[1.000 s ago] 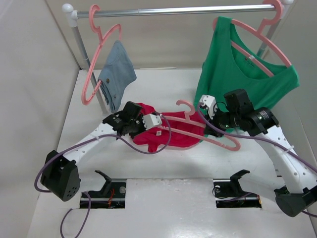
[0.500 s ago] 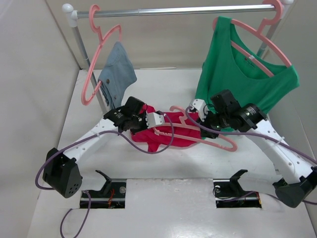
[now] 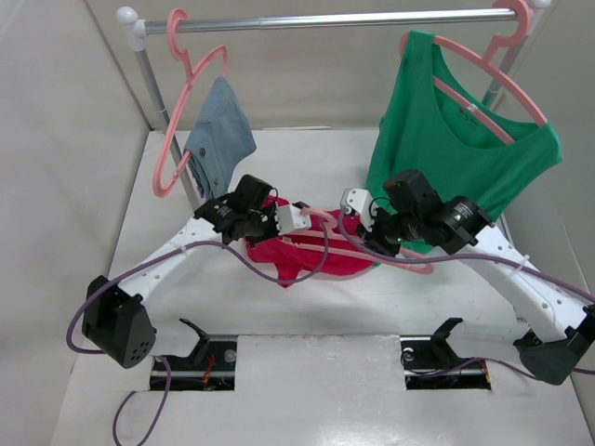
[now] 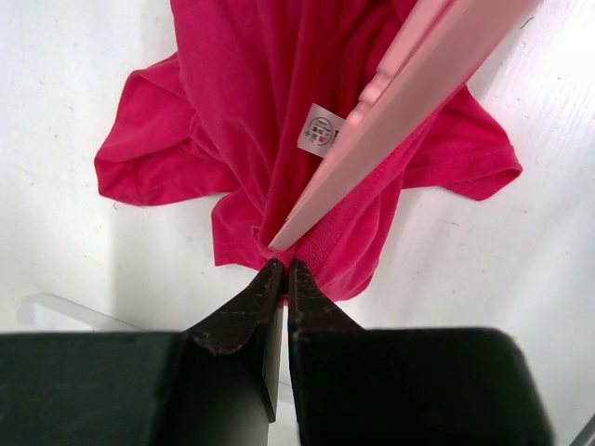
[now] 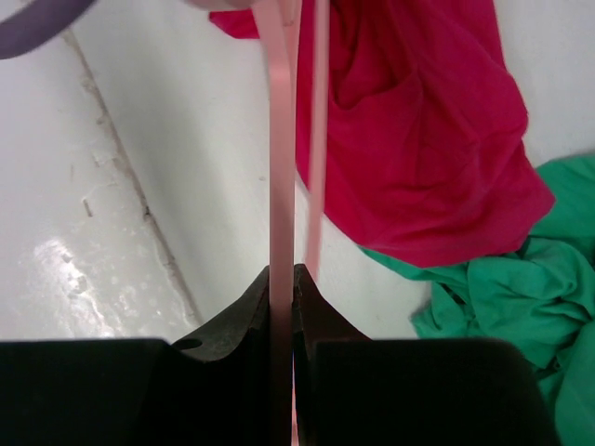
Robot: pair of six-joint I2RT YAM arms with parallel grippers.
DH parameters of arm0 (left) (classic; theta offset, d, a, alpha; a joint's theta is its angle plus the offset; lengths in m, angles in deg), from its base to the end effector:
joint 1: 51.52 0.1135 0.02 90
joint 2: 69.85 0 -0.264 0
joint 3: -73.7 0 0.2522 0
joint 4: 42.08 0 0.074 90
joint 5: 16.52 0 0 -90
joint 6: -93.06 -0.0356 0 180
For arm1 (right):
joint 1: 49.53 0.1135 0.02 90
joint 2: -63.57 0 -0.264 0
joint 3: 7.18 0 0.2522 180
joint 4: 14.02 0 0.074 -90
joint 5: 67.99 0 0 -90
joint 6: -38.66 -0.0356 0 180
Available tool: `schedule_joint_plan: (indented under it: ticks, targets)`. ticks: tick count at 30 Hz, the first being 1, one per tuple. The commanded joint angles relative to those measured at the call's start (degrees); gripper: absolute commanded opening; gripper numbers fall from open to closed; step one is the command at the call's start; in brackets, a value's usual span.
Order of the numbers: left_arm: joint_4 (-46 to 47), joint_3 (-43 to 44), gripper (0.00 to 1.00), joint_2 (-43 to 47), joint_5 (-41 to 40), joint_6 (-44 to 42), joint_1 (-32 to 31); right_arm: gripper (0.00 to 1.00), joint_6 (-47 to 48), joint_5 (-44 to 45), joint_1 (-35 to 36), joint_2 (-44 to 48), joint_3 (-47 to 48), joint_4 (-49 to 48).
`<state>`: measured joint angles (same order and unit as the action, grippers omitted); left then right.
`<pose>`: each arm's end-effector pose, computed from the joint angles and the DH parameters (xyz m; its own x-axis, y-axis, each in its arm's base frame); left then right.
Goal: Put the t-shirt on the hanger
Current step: Place tshirt on hanger
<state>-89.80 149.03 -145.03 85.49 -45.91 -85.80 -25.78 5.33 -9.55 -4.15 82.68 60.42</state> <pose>0.2256 -0.1628 0.2891 0.1027 0.8229 -0.5588 0.8979 0.1650 0.4081 0.1617 0.1489 0.3673 -0.2234 -0.7267 -0.6497 -0.9382 0.3411 -0.0590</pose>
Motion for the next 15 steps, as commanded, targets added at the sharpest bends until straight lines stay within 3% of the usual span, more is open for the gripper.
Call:
schedule_joint_plan:
  ticks: [1,5,11,15]
  targets:
    - [-0.4,3.6,0.00,0.2,0.5,-0.8,0.4,0.00,1.9,-7.5,0.6,1.7,0.4,-3.0]
    - [-0.9,5.8,0.00,0.7,-1.8,-1.6,0.4,0.00,2.9,-8.6,0.6,0.3,0.9,-1.6]
    - [1.3,2.2,0.00,1.9,-6.6,-6.2,5.2,0.00,2.9,-9.9,0.6,-1.4,3.5,2.3]
    - [1.9,1.5,0.00,1.9,-7.6,-6.8,5.2,0.00,2.9,-10.0,0.6,-1.4,4.8,4.3]
